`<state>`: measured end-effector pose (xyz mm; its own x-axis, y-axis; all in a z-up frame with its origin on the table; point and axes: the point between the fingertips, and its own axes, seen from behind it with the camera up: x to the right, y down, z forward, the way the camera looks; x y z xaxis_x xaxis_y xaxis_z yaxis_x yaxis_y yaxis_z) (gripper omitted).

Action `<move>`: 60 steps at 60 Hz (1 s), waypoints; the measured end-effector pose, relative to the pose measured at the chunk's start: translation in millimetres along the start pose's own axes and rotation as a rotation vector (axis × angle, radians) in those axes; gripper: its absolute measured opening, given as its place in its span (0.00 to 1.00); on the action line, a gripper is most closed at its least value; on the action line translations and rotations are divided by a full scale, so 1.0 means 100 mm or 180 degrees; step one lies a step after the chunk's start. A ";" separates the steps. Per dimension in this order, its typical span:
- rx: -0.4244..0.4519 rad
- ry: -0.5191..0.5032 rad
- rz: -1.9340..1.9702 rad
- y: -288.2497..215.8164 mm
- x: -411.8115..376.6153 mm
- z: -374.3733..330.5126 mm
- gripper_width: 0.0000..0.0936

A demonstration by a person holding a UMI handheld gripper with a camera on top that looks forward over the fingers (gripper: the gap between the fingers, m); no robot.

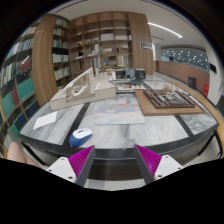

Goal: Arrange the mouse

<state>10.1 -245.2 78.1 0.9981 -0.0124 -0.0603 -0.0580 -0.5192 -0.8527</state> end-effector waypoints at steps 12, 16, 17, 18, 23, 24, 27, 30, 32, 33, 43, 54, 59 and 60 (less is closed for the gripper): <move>-0.0047 -0.0222 -0.0063 0.11 -0.43 0.37 0.88; -0.0087 -0.0374 -0.0043 0.18 -0.66 0.54 0.88; -0.0107 -0.0406 -0.0036 0.20 -0.71 0.58 0.88; -0.0125 -0.0438 -0.0034 0.22 -0.77 0.62 0.88; -0.0171 -0.0584 -0.0046 0.29 -1.04 0.83 0.88; -0.0186 -0.0611 -0.0053 0.31 -1.09 0.88 0.88; -0.0242 -0.0686 -0.0091 0.37 -1.24 1.01 0.88; -0.0285 -0.0722 -0.0137 0.42 -1.36 1.14 0.88; -0.0226 -0.0682 -0.0175 0.37 -1.38 1.22 0.88; -0.0216 -0.0682 -0.0202 0.35 -1.41 1.25 0.87; -0.0255 -0.0734 -0.0145 0.17 -1.65 1.58 0.88; -0.0190 -0.0382 -0.0335 0.05 -1.69 1.92 0.80; -0.0136 -0.0329 -0.0252 0.05 -1.73 1.91 0.58; -0.0119 -0.0297 -0.0244 0.05 -1.72 1.90 0.58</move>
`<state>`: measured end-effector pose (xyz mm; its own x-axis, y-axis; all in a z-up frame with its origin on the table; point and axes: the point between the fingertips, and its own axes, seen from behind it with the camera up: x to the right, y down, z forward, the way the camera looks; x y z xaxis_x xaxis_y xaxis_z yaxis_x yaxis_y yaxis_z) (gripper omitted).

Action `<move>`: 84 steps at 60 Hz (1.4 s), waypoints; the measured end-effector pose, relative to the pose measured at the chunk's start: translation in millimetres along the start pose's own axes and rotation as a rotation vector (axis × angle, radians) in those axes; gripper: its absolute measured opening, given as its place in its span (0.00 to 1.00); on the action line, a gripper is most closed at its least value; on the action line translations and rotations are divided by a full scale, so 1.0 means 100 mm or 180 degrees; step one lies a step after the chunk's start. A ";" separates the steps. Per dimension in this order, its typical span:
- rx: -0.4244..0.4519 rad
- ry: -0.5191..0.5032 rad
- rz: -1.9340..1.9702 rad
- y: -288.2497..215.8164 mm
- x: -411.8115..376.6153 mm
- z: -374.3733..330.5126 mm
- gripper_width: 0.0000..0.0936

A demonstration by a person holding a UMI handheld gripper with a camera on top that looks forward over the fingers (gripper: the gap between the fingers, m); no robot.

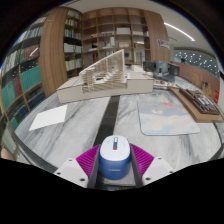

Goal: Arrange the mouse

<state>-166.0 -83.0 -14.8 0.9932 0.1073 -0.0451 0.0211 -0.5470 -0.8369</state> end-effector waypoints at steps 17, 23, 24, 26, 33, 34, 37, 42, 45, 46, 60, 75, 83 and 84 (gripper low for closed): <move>0.0424 -0.0128 0.0066 -0.86 0.09 -0.31 0.44; 0.0902 0.0106 -0.0011 -1.71 0.55 -0.57 0.43; 0.0954 0.0143 -0.0011 -1.82 0.65 -0.59 0.43; 0.1019 0.0233 -0.0027 -2.00 0.85 -0.56 0.43; 0.0793 0.0528 -0.0049 -1.96 1.59 -0.03 0.43; 0.0743 0.0521 -0.0028 -1.91 1.66 0.07 0.43; 0.0531 0.0512 0.0050 -1.68 1.83 0.38 0.43; 0.0271 0.0542 0.0036 -1.33 2.01 0.72 0.43; 0.0168 0.0542 0.0025 -1.20 2.05 0.86 0.43; 0.0146 0.0540 0.0036 -1.15 2.07 0.88 0.43; -0.0001 0.0452 0.0296 -0.91 2.10 1.09 0.53; -0.0017 0.0438 0.0174 -0.89 2.09 0.57 0.88; 0.0089 0.0401 0.0173 -0.80 2.03 -0.12 0.89; 0.0096 0.0391 0.0195 -0.77 2.02 -0.22 0.89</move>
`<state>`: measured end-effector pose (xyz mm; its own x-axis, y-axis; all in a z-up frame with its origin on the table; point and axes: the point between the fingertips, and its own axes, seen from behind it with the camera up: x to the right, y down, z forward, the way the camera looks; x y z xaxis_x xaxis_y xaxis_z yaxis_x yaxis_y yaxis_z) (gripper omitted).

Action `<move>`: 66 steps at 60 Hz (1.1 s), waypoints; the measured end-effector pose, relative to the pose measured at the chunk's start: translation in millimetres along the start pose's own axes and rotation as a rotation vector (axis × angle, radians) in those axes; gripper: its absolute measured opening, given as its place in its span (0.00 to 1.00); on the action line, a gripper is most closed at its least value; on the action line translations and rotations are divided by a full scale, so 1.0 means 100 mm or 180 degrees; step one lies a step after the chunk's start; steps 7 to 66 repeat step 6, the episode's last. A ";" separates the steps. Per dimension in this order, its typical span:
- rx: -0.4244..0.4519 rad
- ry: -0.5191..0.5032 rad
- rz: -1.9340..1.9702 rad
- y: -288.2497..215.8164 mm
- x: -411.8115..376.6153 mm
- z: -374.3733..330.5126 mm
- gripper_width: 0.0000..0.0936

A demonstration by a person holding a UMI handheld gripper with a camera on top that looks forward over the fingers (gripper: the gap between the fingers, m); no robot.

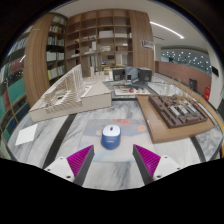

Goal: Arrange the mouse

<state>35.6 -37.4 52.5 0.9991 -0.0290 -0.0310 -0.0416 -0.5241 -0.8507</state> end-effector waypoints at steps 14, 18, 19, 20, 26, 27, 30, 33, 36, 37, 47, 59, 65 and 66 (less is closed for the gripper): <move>0.0043 -0.0105 0.0232 0.19 0.07 -0.44 0.89; 0.0043 -0.0105 0.0232 0.19 0.07 -0.44 0.89; 0.0043 -0.0105 0.0232 0.19 0.07 -0.44 0.89; 0.0043 -0.0105 0.0232 0.19 0.07 -0.44 0.89; 0.0043 -0.0105 0.0232 0.19 0.07 -0.44 0.89; 0.0043 -0.0105 0.0232 0.19 0.07 -0.44 0.89; 0.0043 -0.0105 0.0232 0.19 0.07 -0.44 0.89; 0.0043 -0.0105 0.0232 0.19 0.07 -0.44 0.89; 0.0043 -0.0105 0.0232 0.19 0.07 -0.44 0.89; 0.0043 -0.0105 0.0232 0.19 0.07 -0.44 0.89; 0.0043 -0.0105 0.0232 0.19 0.07 -0.44 0.89; 0.0043 -0.0105 0.0232 0.19 0.07 -0.44 0.89; 0.0043 -0.0105 0.0232 0.19 0.07 -0.44 0.89; 0.0043 -0.0105 0.0232 0.19 0.07 -0.44 0.89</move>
